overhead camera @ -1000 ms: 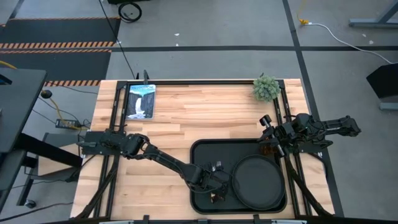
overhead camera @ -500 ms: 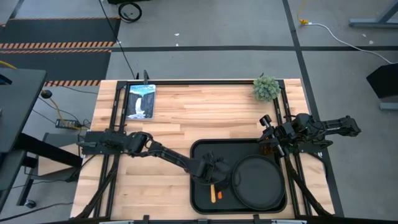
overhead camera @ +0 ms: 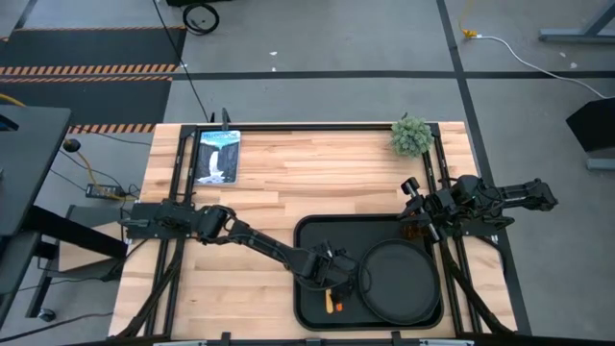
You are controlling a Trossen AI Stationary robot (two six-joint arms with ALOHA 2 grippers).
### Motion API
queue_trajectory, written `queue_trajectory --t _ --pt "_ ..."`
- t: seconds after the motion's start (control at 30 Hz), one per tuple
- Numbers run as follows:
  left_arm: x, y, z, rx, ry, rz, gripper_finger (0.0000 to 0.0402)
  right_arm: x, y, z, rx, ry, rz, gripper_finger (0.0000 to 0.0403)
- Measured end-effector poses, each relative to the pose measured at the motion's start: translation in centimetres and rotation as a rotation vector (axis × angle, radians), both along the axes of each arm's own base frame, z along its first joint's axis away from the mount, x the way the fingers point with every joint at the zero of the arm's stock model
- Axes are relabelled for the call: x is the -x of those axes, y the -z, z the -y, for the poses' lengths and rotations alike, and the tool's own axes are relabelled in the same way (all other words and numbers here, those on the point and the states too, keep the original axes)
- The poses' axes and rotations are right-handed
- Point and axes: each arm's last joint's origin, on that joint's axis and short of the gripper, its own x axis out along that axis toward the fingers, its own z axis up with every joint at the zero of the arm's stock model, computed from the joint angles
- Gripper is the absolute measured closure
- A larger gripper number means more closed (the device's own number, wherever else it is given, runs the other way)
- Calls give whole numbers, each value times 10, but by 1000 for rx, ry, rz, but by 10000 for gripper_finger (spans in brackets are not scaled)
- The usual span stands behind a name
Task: Pick and place plate/cup/fork/spoon on tray
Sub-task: Adjust the orange fork, then return to Home Position
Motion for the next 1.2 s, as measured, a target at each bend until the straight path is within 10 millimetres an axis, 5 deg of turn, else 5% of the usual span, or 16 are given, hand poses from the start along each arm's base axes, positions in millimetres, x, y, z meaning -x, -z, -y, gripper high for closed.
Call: queue_trajectory --t 0.37,0.6,0.97,1.2 --pt "-6 -3 1 -6 10 67 359 0 0 0 0 0 0 357" --pt "-9 -11 -17 -44 2 51 359 0 0 0 0 0 1 357" --pt "-20 -73 -74 -789 41 111 359 0 0 0 0 0 -1 357" --pt "-41 -90 -108 -899 135 194 359 0 0 0 0 0 0 357"
